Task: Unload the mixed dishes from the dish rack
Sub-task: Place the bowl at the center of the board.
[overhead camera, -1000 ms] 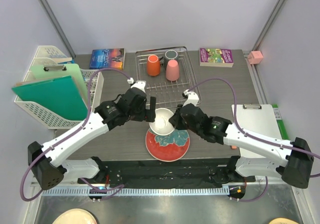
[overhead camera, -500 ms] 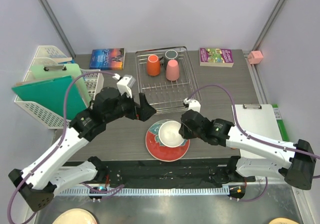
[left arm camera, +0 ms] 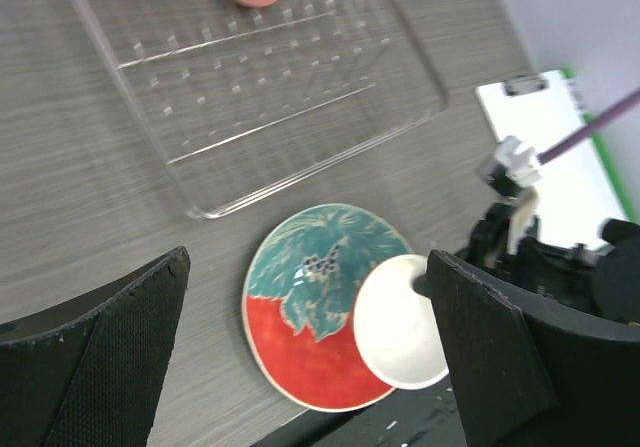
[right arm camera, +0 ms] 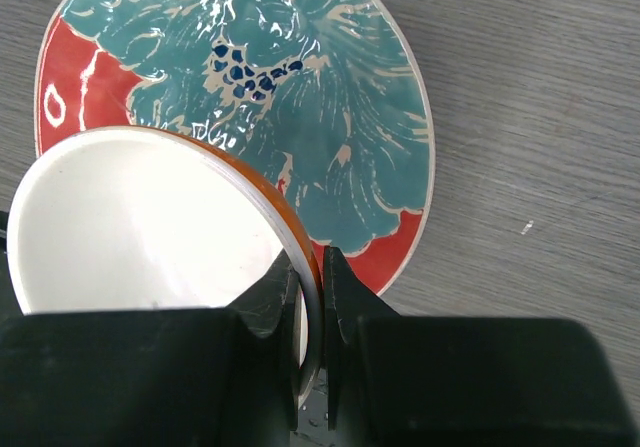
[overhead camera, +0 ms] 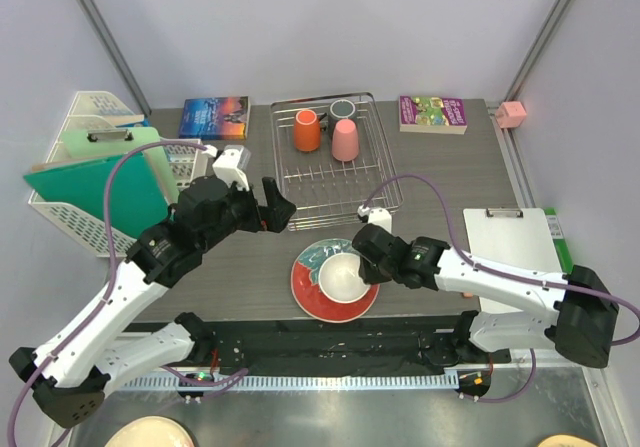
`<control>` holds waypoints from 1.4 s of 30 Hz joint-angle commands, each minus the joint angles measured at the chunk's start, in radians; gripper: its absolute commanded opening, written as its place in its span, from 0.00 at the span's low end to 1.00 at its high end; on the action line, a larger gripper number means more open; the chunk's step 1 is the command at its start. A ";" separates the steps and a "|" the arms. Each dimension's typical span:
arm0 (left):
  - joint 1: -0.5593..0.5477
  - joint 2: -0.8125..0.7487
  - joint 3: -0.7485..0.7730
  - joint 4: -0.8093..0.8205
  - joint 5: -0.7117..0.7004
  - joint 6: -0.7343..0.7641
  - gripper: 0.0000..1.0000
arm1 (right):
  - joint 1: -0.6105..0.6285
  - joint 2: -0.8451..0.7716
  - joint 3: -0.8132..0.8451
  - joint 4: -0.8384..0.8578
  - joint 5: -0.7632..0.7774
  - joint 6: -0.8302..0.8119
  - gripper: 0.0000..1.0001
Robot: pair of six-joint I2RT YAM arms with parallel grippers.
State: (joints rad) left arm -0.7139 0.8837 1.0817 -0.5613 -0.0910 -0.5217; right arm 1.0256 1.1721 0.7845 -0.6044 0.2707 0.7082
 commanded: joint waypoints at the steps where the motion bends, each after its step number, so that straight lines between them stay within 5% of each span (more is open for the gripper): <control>1: -0.001 -0.005 -0.037 -0.028 -0.139 -0.031 1.00 | 0.004 0.029 0.007 0.092 -0.021 -0.019 0.01; 29: 0.001 -0.014 -0.115 -0.031 -0.197 -0.027 1.00 | -0.039 0.201 -0.057 0.317 -0.070 -0.055 0.04; 33: 0.001 -0.008 -0.111 -0.040 -0.197 -0.026 1.00 | -0.039 0.176 -0.074 0.327 -0.074 -0.050 0.17; 37: 0.001 -0.006 -0.106 -0.038 -0.200 -0.023 1.00 | -0.039 0.126 -0.056 0.298 -0.064 -0.053 0.52; 42: 0.001 0.009 -0.095 -0.031 -0.197 -0.024 1.00 | -0.038 0.044 0.002 0.212 -0.034 -0.072 0.73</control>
State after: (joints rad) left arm -0.7139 0.8825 0.9699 -0.6060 -0.2703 -0.5465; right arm 0.9863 1.2964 0.7174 -0.3439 0.2005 0.6525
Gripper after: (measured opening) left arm 0.998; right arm 0.688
